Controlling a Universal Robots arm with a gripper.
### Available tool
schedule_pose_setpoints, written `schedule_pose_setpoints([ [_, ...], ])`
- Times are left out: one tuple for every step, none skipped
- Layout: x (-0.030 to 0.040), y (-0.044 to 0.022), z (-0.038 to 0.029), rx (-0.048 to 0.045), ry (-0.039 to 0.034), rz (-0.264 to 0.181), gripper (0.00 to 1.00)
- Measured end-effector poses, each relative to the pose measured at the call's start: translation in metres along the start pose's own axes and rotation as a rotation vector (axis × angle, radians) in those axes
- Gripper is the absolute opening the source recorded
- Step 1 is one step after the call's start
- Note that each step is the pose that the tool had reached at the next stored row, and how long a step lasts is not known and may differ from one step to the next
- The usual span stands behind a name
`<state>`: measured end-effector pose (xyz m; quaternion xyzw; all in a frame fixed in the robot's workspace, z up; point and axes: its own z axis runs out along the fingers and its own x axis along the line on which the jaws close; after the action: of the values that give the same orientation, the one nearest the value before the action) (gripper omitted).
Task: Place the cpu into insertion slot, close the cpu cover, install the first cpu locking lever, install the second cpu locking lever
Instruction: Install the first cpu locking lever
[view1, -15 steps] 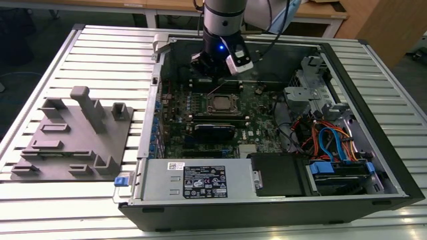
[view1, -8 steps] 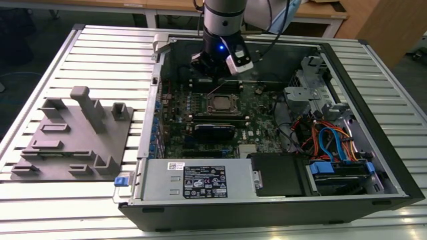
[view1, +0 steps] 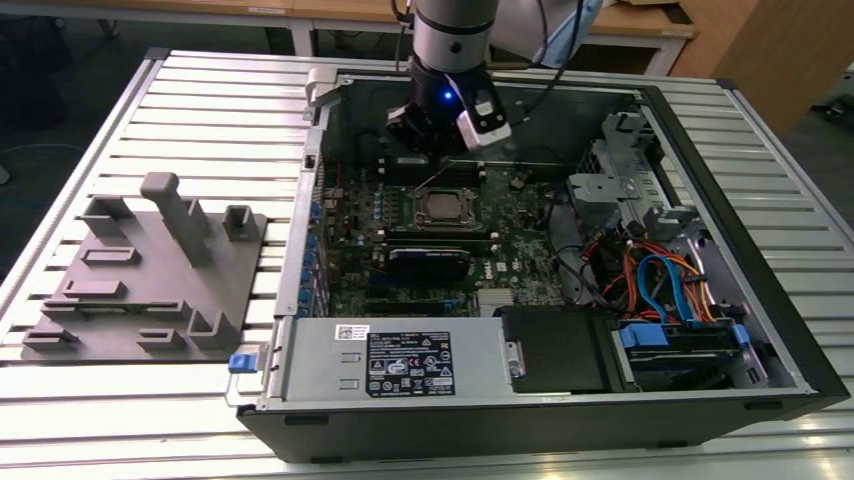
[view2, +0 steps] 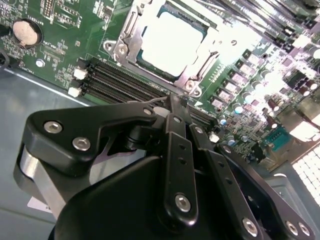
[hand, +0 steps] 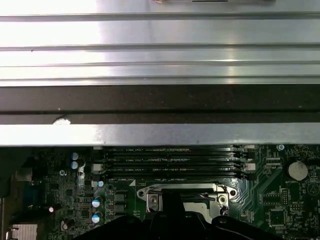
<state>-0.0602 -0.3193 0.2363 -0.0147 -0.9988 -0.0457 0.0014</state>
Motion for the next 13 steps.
schedule_pose_setpoints([
  [0.0,0.0009,0.0004,-0.0007,0.0001,0.0,0.1],
  [0.0,0.002,0.001,-0.0016,0.0001,0.0,0.1],
  [0.0,0.0035,0.0018,-0.002,0.0,0.0,0.1],
  [-0.0001,0.0053,0.0027,-0.0021,0.0001,0.0,0.1],
  [-0.0007,0.0071,0.0036,-0.0022,0.0,0.0,0.1],
  [-0.0015,0.0088,0.0043,-0.0021,0.0001,0.0,0.1],
  [-0.0027,0.0103,0.0049,-0.0021,0.0001,0.0,0.1],
  [-0.0042,0.0111,0.0055,-0.0021,0.0002,0.0,0.1],
  [-0.006,0.0117,0.0061,-0.0022,0.0002,0.0,0.1],
  [-0.0069,0.0119,0.0065,-0.0022,0.0002,0.0,0.1],
  [-0.0073,0.0119,0.0068,-0.0021,0.0002,0.0,0.1],
  [-0.0076,0.0119,0.0069,-0.002,0.0003,0.0,0.1],
  [-0.008,0.0119,0.0072,-0.002,0.0003,0.0,0.1],
])
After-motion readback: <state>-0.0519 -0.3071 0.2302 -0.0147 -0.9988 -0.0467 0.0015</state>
